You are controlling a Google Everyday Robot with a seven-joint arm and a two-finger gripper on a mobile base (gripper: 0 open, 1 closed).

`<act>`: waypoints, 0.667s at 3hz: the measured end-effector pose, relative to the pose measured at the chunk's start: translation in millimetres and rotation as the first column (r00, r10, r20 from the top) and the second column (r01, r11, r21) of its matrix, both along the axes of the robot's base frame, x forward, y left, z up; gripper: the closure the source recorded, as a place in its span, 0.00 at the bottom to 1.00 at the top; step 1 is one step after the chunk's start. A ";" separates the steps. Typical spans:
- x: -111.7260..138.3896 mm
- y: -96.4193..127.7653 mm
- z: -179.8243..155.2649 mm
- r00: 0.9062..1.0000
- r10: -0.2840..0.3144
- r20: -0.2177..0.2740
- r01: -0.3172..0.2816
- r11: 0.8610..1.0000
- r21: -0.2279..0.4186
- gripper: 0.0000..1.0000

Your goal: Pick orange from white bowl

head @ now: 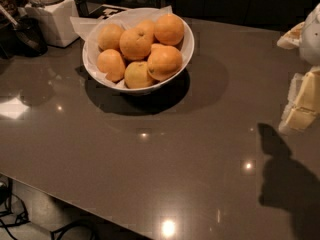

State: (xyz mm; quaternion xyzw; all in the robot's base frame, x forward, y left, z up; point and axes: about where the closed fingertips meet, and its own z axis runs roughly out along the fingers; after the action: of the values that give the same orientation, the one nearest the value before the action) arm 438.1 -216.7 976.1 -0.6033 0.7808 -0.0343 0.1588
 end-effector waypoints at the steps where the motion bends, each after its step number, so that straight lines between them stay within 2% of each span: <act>1: 0.0 0.0 0.0 1.000 0.000 0.000 0.000 1.000 0.000 0.00; 2: 9.3 13.7 6.5 1.000 -0.015 -0.004 0.015 0.999 -0.033 0.00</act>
Offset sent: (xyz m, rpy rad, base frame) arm 0.0222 0.0339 0.0122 -0.0917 0.0397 -0.0423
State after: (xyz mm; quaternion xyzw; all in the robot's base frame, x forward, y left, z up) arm 447.4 -202.9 982.6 -0.5999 0.7850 -0.0472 0.1470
